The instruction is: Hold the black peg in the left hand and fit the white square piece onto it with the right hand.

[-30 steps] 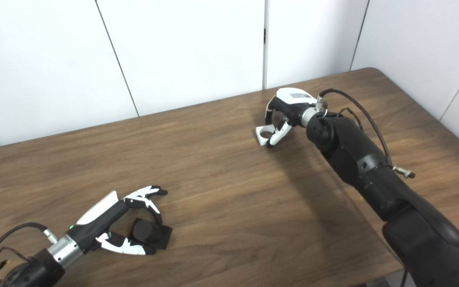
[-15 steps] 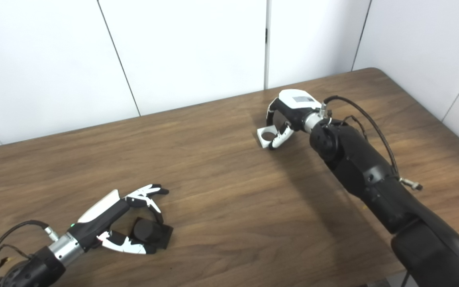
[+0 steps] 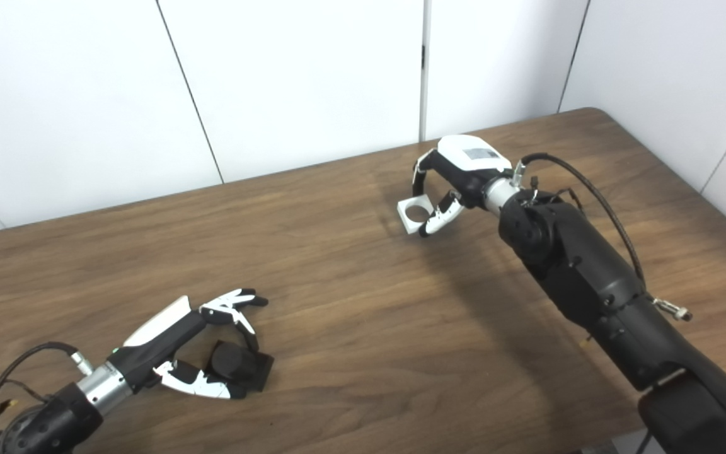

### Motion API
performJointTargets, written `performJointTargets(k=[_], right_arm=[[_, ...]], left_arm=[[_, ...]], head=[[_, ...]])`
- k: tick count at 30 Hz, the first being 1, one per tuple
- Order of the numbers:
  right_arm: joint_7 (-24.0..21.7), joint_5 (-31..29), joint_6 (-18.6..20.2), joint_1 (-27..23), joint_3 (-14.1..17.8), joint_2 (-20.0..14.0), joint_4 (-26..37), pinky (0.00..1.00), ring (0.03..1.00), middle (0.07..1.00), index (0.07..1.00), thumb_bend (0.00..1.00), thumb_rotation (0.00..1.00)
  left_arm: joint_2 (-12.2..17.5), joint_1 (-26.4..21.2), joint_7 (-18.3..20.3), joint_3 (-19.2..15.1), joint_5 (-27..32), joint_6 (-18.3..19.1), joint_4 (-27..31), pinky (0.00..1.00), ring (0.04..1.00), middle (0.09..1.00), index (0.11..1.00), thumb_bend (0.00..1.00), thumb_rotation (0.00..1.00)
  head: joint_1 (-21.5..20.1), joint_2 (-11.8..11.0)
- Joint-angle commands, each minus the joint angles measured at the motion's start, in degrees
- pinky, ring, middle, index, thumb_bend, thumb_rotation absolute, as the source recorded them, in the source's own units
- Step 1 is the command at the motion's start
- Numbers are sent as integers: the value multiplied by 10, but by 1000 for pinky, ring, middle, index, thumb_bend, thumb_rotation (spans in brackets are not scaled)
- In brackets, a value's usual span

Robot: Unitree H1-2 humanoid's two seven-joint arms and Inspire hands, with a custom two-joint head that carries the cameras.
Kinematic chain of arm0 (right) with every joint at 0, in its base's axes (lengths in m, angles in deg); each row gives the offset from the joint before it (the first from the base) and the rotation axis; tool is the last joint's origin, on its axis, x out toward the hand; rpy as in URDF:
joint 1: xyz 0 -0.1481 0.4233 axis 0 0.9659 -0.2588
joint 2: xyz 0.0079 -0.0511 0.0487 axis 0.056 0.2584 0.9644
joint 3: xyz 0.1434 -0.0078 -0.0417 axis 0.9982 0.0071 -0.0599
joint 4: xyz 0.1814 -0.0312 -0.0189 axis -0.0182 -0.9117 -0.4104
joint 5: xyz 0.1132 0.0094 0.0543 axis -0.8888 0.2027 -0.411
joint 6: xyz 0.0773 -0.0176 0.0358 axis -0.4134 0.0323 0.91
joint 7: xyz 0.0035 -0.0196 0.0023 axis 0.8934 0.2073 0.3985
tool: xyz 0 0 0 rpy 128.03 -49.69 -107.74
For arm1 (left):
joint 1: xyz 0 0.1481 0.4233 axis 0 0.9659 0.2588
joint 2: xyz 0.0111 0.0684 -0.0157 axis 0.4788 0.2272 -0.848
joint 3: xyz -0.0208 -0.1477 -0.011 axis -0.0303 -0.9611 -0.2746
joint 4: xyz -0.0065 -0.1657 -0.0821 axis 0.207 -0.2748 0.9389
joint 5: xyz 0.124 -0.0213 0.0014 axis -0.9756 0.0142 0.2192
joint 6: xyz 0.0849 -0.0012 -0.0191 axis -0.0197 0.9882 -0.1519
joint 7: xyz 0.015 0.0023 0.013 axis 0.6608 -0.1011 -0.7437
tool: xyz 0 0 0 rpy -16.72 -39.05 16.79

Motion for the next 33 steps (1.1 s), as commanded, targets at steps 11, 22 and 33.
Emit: performJointTargets(k=[11, 22, 33], right_arm=[[-56, -23, -12, 4, 25, -27, 116, 801, 871, 816, 481, 522, 138], [-124, -58, -1, 15, 23, -17, 226, 783, 881, 825, 480, 522, 141], [-158, -89, -5, 12, 23, 3, 284, 772, 875, 824, 479, 524, 137]], left_arm=[[-5, 3, 25, 17, -29, 52, -24, 934, 972, 893, 490, 520, 77], [-23, -1, 19, 20, -35, 63, -28, 931, 977, 891, 490, 519, 78], [-34, -3, 14, 20, -45, 71, -28, 956, 976, 891, 490, 520, 77]], head=[[64, 14], [119, 23], [149, 27]])
